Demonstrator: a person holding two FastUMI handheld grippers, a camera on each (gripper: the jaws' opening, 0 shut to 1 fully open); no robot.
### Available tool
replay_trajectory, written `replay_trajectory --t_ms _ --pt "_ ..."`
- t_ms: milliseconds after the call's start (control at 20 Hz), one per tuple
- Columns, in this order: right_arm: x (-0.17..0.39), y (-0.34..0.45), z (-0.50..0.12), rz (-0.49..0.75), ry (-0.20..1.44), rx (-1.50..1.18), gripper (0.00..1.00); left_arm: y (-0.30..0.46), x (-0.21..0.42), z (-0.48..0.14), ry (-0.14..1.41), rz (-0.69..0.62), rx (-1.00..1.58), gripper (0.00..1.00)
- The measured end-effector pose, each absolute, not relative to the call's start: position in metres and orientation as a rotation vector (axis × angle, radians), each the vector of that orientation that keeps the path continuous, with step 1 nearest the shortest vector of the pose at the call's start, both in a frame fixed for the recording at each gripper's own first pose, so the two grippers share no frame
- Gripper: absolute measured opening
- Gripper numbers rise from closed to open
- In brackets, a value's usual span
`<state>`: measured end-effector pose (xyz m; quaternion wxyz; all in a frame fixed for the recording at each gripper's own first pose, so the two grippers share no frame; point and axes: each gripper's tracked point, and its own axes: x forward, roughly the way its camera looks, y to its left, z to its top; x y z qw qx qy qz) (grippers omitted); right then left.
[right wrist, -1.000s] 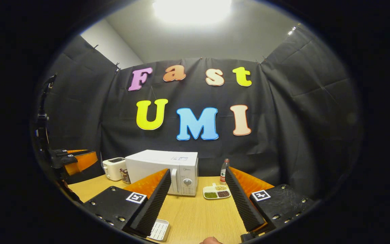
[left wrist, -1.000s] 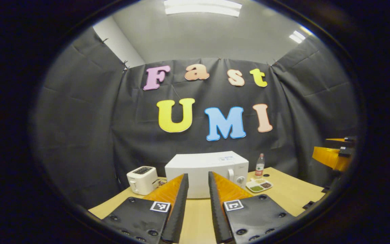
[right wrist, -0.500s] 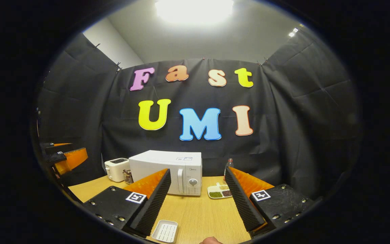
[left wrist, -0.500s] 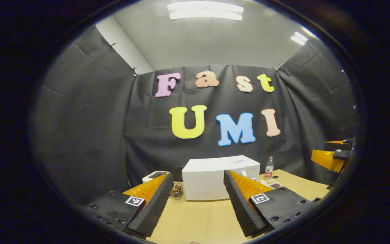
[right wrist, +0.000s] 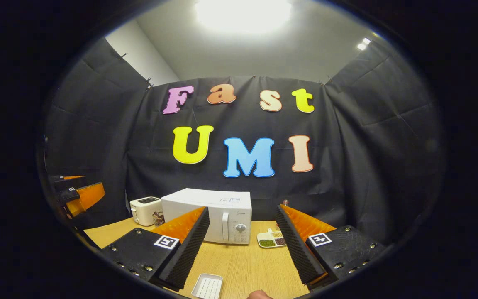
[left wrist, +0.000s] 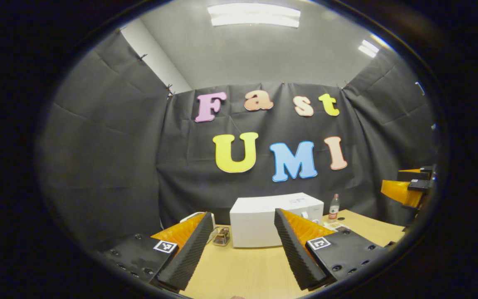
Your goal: Open the microwave oven with the left hand, put the food in, and close the microwave oven.
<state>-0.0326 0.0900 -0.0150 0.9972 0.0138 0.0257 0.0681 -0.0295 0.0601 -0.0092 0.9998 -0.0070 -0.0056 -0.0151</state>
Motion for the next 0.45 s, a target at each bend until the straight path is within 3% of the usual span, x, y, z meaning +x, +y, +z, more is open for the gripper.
replay_trajectory --t_ms 450 --pt "-0.0328 0.0992 -0.0108 0.143 0.031 0.038 0.97 0.0639 -0.0279 -0.0082 -0.018 -0.031 -0.030 1.00"
